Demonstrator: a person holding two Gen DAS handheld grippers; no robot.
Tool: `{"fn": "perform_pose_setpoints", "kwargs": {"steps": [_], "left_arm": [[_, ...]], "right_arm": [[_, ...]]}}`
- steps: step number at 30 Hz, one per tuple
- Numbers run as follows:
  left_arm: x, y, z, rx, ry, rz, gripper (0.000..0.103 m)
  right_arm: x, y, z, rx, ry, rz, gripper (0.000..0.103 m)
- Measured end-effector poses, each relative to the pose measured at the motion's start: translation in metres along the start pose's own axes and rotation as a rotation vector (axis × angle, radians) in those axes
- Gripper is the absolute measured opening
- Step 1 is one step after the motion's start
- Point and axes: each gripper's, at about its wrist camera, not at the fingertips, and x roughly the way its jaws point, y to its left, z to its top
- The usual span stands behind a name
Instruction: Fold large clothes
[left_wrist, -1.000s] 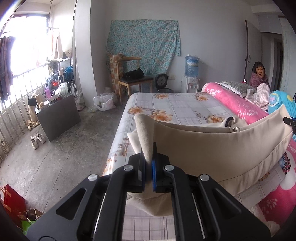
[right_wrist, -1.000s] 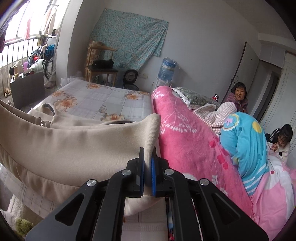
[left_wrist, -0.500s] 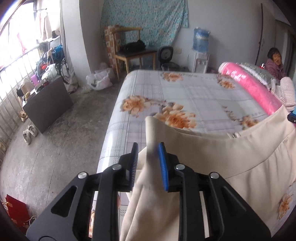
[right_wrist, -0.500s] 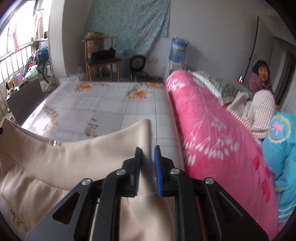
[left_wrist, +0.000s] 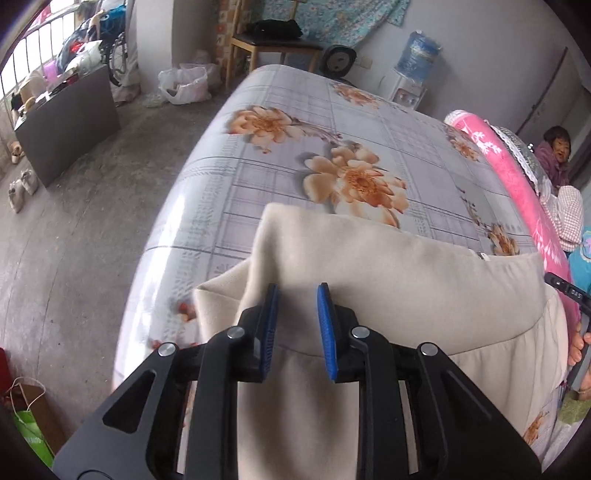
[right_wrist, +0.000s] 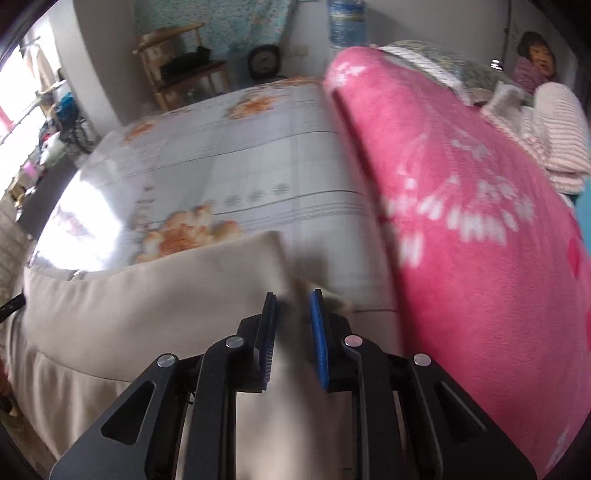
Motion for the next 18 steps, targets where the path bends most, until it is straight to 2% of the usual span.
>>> {"fn": "perform_pose_setpoints", "kwargs": {"steps": [1, 3, 4, 6, 8, 10, 11, 13, 14, 15, 16, 18], "left_arm": [[-0.01, 0.005, -0.002, -0.009, -0.016, -0.002, 0.02], [-0.035, 0.007, -0.008, 0.0, -0.059, -0.013, 0.02], [-0.048, 0.007, -0.011, 0.015, -0.075, -0.042, 0.02], [-0.071, 0.001, -0.027, 0.041, -0.079, -0.153, 0.021], [-0.082, -0.004, -0.048, 0.052, -0.044, -0.233, 0.021], [-0.084, -0.004, -0.074, 0.026, 0.001, -0.261, 0.021], [-0.081, -0.002, -0.088, 0.009, 0.022, -0.255, 0.021], [-0.065, 0.006, -0.108, -0.014, 0.064, -0.173, 0.019], [-0.061, 0.012, -0.114, -0.031, 0.065, -0.168, 0.015], [-0.064, 0.016, -0.116, -0.045, 0.05, -0.17, 0.01], [-0.069, 0.017, -0.116, -0.049, 0.048, -0.163, 0.01], [-0.089, 0.014, -0.118, -0.02, -0.009, -0.13, 0.016]], "right_arm": [[-0.011, -0.007, -0.003, 0.017, -0.018, 0.003, 0.018], [-0.044, -0.008, -0.012, -0.006, -0.074, -0.047, 0.021], [-0.063, -0.005, -0.02, -0.029, -0.105, -0.012, 0.021], [-0.093, 0.005, -0.04, -0.1, -0.136, 0.093, 0.023], [-0.11, 0.02, -0.069, -0.195, -0.112, 0.16, 0.026], [-0.113, 0.025, -0.099, -0.242, -0.066, 0.196, 0.026], [-0.106, 0.022, -0.113, -0.243, -0.033, 0.19, 0.026], [-0.086, 0.007, -0.134, -0.198, 0.037, 0.147, 0.024], [-0.078, -0.004, -0.14, -0.17, 0.049, 0.146, 0.024], [-0.079, -0.011, -0.142, -0.133, 0.04, 0.182, 0.024], [-0.086, -0.014, -0.141, -0.101, 0.029, 0.191, 0.023], [-0.111, -0.007, -0.139, -0.138, -0.03, 0.163, 0.026]]}}
